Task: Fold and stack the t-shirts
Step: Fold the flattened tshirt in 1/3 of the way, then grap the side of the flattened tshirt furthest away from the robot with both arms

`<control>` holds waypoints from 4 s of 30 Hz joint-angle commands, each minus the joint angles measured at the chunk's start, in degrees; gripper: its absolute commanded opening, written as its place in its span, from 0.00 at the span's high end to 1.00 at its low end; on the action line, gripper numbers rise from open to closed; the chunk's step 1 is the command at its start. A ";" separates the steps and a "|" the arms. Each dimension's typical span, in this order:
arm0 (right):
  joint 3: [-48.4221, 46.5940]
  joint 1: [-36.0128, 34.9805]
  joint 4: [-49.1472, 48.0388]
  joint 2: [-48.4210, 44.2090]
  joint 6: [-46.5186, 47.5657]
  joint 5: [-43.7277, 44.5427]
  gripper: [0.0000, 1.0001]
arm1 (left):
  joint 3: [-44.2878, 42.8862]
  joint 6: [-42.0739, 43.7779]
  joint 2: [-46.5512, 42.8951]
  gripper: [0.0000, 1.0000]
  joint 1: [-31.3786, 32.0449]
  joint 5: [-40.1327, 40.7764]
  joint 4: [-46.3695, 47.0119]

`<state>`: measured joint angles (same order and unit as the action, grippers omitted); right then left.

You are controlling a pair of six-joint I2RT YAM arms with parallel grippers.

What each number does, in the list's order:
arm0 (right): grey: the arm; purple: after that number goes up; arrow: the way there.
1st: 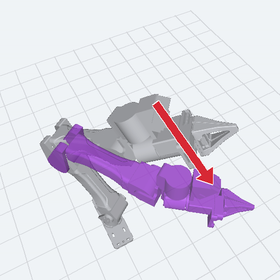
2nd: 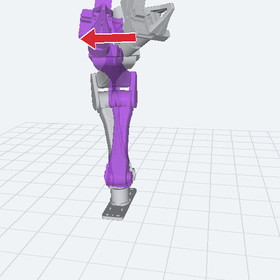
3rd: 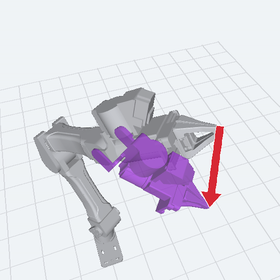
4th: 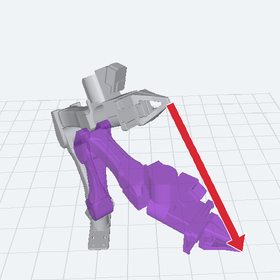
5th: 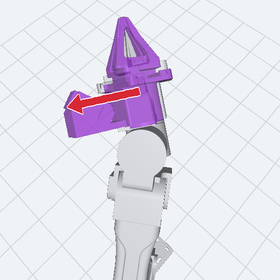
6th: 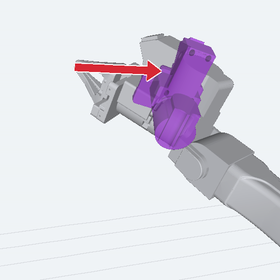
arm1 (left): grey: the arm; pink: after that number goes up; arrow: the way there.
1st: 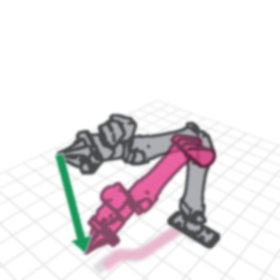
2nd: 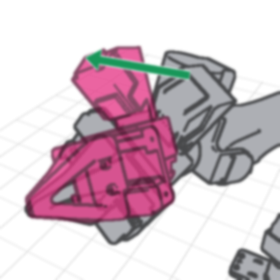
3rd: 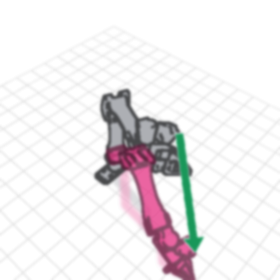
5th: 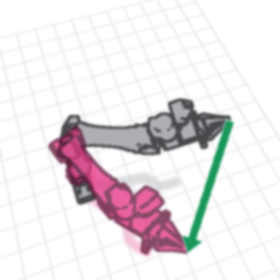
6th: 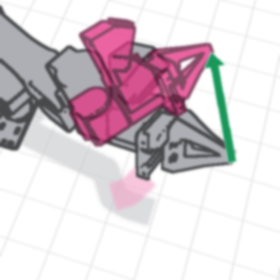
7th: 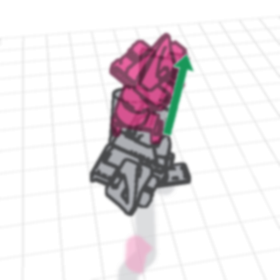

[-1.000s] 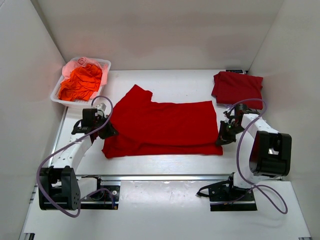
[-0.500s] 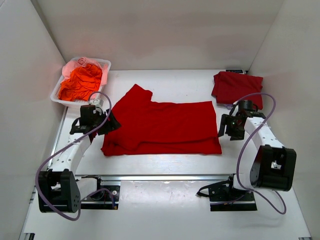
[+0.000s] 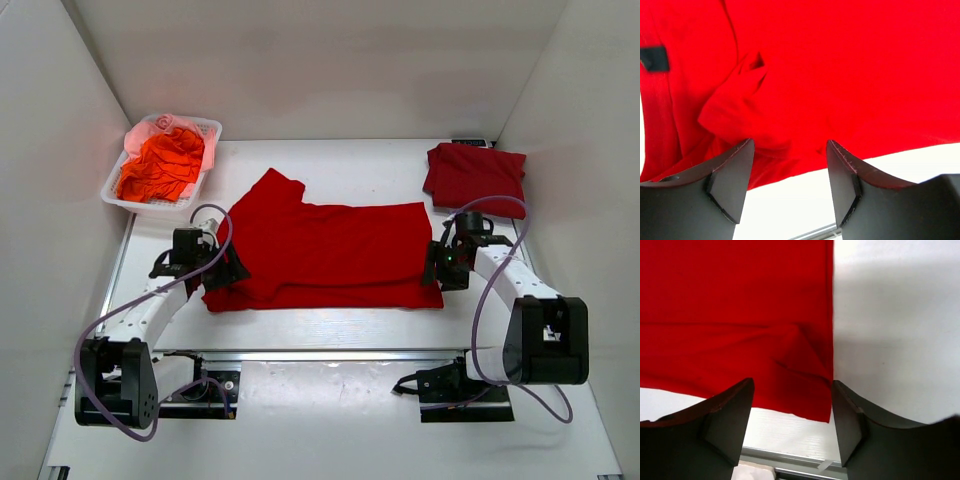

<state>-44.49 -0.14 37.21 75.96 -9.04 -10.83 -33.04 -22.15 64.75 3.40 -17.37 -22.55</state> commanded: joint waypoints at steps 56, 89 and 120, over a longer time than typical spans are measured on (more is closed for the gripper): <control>-22.39 -3.11 0.85 12.01 -1.51 0.02 0.69 | -43.40 4.48 38.68 0.31 3.98 5.67 10.42; -26.35 2.42 -7.06 22.12 -1.07 -2.44 0.68 | -103.03 14.77 82.38 0.22 6.53 15.43 -24.39; -51.92 0.32 -6.81 49.01 -3.27 2.48 0.48 | -84.56 11.69 71.04 1.00 2.67 5.15 -16.13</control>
<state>-93.06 1.17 28.84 123.52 -11.86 -8.95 -118.43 -9.61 139.81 6.81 -10.46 -39.53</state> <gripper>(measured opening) 0.523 0.015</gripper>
